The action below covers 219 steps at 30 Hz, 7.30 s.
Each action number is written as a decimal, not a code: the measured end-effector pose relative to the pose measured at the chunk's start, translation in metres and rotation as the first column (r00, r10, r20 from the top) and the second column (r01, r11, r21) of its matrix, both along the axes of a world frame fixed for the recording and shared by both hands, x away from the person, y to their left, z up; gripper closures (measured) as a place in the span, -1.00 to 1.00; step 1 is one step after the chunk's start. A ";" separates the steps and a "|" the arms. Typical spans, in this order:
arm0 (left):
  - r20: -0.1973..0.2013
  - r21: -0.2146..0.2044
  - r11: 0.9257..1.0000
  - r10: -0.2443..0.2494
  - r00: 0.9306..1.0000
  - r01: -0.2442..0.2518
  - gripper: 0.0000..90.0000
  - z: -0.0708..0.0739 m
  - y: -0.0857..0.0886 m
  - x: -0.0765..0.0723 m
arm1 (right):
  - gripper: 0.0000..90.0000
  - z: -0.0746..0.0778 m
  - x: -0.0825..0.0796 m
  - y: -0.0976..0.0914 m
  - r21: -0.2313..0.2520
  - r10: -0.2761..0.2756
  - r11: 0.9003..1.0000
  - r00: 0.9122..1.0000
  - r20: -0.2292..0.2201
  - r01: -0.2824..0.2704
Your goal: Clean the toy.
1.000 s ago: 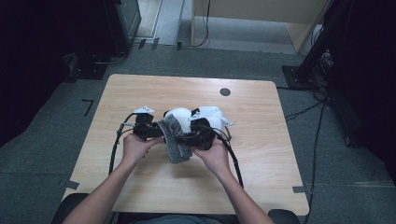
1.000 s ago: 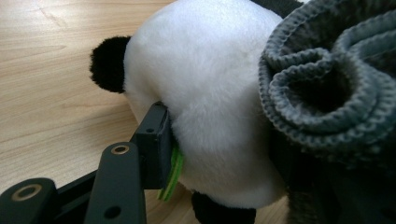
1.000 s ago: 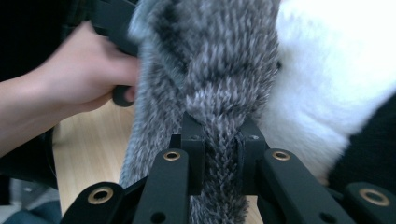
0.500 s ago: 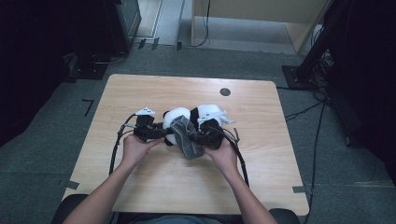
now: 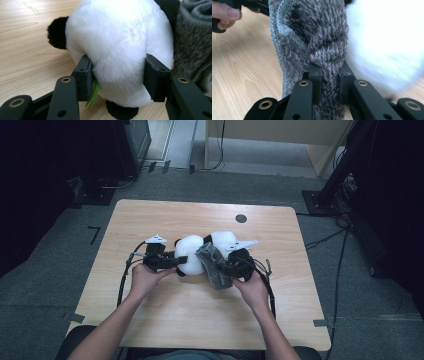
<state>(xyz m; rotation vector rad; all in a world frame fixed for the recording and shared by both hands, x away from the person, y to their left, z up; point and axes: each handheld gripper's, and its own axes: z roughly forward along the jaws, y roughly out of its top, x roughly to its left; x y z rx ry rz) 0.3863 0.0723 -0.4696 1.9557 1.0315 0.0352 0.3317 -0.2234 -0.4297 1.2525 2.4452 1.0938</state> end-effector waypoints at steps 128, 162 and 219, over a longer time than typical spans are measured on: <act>0.011 0.009 1.000 -0.013 1.000 0.013 0.08 -0.002 -0.004 0.003 | 0.75 -0.013 0.017 -0.081 0.070 -0.103 0.991 0.987 -0.121 0.112; -0.012 -0.023 1.000 0.006 1.000 -0.006 0.10 0.003 -0.006 -0.005 | 0.76 0.031 0.019 -0.090 0.136 -0.218 0.968 0.974 0.054 0.209; 0.165 0.070 0.958 -0.287 0.944 0.279 -1.00 -0.003 0.010 0.068 | 0.72 -0.002 0.052 -0.074 0.134 -0.094 0.987 0.995 0.030 0.089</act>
